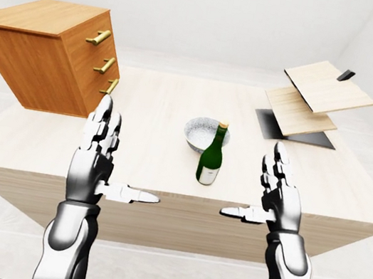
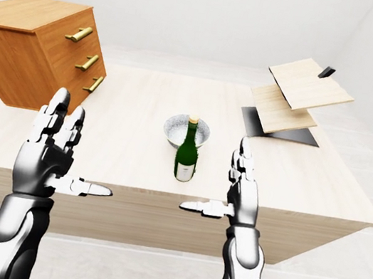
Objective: Put the wine bottle on the wine rack.
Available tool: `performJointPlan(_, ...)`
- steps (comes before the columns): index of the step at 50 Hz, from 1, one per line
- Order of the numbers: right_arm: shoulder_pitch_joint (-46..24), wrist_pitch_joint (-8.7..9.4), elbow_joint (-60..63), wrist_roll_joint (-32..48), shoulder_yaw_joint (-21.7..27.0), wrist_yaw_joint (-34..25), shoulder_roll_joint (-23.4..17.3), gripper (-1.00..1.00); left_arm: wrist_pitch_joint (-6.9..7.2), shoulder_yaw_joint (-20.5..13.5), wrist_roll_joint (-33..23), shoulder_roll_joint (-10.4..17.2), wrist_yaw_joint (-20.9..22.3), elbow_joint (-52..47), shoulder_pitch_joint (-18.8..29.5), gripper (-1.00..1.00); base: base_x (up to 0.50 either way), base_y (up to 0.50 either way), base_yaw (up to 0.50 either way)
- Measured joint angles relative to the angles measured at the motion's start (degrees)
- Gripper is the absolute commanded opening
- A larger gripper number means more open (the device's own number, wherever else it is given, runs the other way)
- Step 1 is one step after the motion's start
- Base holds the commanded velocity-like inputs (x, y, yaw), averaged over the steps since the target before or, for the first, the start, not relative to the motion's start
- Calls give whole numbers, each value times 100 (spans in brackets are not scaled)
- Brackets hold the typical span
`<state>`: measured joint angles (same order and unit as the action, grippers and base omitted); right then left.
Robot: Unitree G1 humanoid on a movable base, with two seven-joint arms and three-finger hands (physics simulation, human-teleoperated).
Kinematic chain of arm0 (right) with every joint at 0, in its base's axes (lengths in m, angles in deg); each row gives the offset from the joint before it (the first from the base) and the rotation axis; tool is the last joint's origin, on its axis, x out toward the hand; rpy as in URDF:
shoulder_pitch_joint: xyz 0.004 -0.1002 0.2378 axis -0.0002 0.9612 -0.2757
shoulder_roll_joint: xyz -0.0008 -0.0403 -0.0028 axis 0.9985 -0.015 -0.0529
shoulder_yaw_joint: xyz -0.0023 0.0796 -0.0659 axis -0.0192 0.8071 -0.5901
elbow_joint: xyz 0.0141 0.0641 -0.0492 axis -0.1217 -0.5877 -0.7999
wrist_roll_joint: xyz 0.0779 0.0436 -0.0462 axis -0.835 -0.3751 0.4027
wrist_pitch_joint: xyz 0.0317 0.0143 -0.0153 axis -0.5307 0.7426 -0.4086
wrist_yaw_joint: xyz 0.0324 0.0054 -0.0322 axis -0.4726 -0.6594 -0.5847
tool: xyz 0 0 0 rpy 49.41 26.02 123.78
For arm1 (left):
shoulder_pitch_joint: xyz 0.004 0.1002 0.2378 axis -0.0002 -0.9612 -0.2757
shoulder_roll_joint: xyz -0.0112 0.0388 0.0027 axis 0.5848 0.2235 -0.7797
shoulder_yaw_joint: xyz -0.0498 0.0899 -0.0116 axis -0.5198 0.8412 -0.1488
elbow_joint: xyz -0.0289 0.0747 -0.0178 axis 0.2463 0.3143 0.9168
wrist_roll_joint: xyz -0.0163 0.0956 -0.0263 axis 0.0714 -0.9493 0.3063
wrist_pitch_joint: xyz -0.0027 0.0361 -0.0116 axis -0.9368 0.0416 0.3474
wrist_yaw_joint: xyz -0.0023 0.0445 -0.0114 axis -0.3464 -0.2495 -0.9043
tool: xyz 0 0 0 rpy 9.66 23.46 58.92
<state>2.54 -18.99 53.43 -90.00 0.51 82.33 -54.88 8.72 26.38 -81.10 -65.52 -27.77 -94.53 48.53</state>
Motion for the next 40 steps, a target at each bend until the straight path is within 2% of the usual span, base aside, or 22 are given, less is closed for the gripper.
performJointPlan(17, 76, 0, -166, -70, -41, -69, 27, 100, 0, 28, 25, -10, -17, 83, -115, 100, 0, 0, 49)
performJointPlan(24, 73, 0, -232, -147, 49, -40, 30, 100, 0, 34, 30, -11, -16, 142, -150, 100, 0, 0, 0)
performJointPlan(40, 129, 0, -305, -350, 203, -45, 34, 100, 0, 16, 56, 0, 15, 415, -150, 100, 11, -48, 0)
